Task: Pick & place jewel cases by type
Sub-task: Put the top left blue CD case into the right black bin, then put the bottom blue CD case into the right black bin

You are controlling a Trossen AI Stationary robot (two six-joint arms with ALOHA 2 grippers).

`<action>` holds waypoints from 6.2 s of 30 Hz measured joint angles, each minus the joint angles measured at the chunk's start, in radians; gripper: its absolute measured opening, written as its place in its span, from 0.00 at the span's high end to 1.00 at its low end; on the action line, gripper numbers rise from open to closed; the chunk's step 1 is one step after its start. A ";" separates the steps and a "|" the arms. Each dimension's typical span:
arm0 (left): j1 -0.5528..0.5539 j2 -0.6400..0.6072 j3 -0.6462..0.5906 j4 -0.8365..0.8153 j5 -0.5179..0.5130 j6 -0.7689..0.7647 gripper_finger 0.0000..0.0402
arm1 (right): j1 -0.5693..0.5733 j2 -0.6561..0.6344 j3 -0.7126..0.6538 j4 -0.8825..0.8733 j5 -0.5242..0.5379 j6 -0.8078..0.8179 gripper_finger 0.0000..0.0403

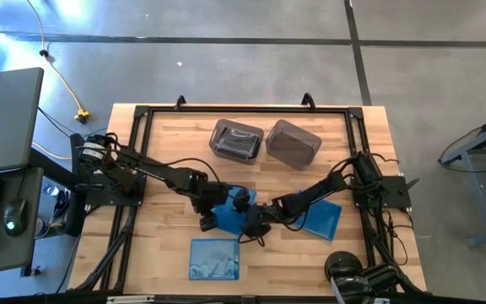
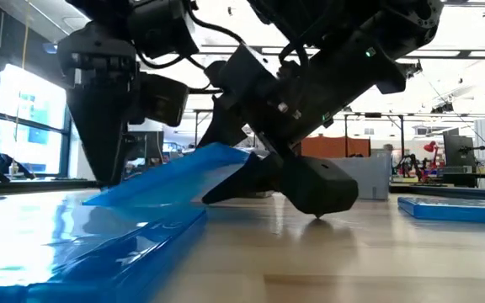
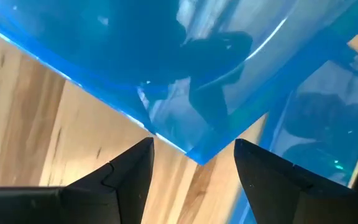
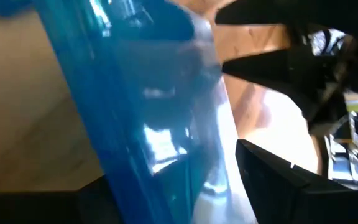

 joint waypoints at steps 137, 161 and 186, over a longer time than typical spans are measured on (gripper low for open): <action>-0.126 0.204 0.173 0.111 -0.601 0.342 0.45 | 0.153 -0.629 -0.239 -0.344 0.003 1.022 0.60; 0.069 0.209 0.348 -0.138 -0.390 0.259 0.45 | 0.135 -0.102 0.065 -0.493 0.103 0.978 0.50; 0.045 0.203 0.290 -0.136 -0.090 0.055 0.45 | 0.219 -0.093 0.086 -0.817 0.120 1.409 0.47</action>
